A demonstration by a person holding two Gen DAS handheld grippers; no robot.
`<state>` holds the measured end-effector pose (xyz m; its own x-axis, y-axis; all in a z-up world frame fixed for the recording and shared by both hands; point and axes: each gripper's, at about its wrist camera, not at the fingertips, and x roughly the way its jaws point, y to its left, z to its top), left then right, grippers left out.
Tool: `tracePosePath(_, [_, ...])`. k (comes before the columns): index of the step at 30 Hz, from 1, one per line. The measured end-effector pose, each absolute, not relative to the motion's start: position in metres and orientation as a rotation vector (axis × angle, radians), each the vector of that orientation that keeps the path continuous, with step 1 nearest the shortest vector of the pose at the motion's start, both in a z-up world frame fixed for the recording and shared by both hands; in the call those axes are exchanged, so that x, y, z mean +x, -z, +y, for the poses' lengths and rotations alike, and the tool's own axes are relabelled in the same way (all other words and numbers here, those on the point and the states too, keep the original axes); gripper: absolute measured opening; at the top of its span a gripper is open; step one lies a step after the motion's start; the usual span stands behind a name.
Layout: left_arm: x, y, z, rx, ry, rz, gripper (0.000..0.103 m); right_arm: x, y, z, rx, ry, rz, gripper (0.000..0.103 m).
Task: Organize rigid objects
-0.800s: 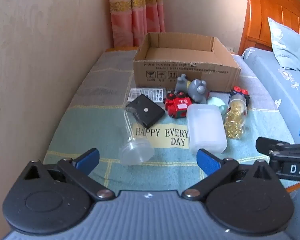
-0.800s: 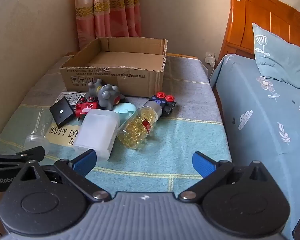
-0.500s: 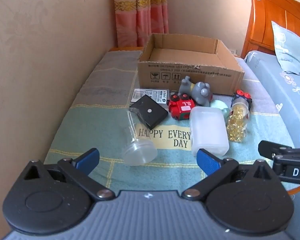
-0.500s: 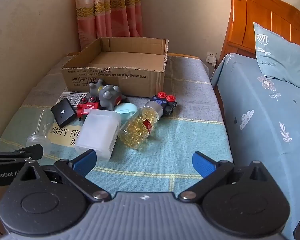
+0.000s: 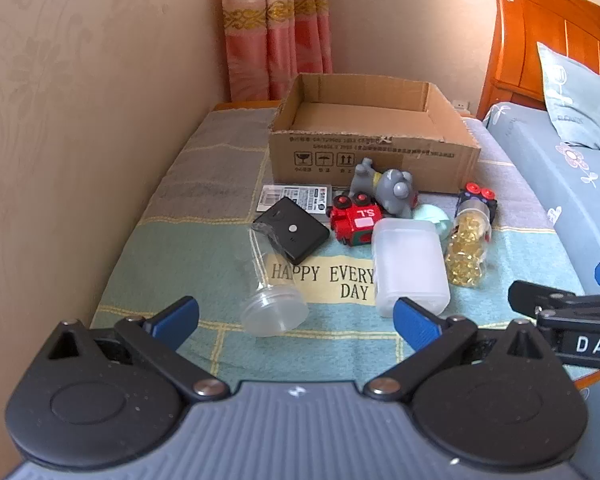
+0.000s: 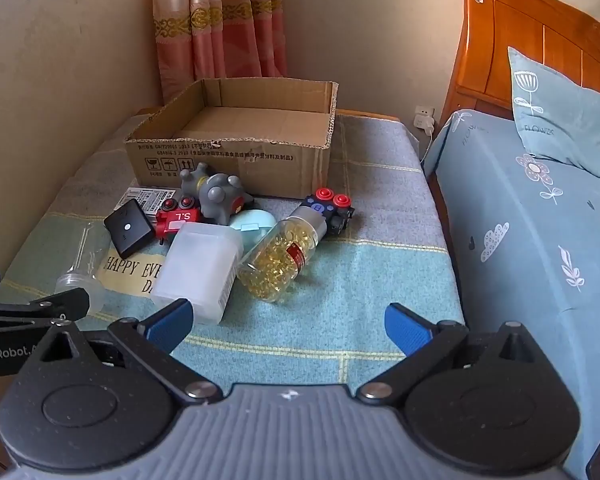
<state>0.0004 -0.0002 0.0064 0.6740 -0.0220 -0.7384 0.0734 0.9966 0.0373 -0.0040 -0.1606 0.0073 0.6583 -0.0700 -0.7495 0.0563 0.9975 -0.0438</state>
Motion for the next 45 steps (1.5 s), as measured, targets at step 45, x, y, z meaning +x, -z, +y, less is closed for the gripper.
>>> tracePosePath(45, [-0.0036, -0.0146, 0.001, 0.064, 0.055, 0.81, 0.102, -0.0094, -0.0155, -0.1626, -0.009, 0.065, 0.823, 0.103])
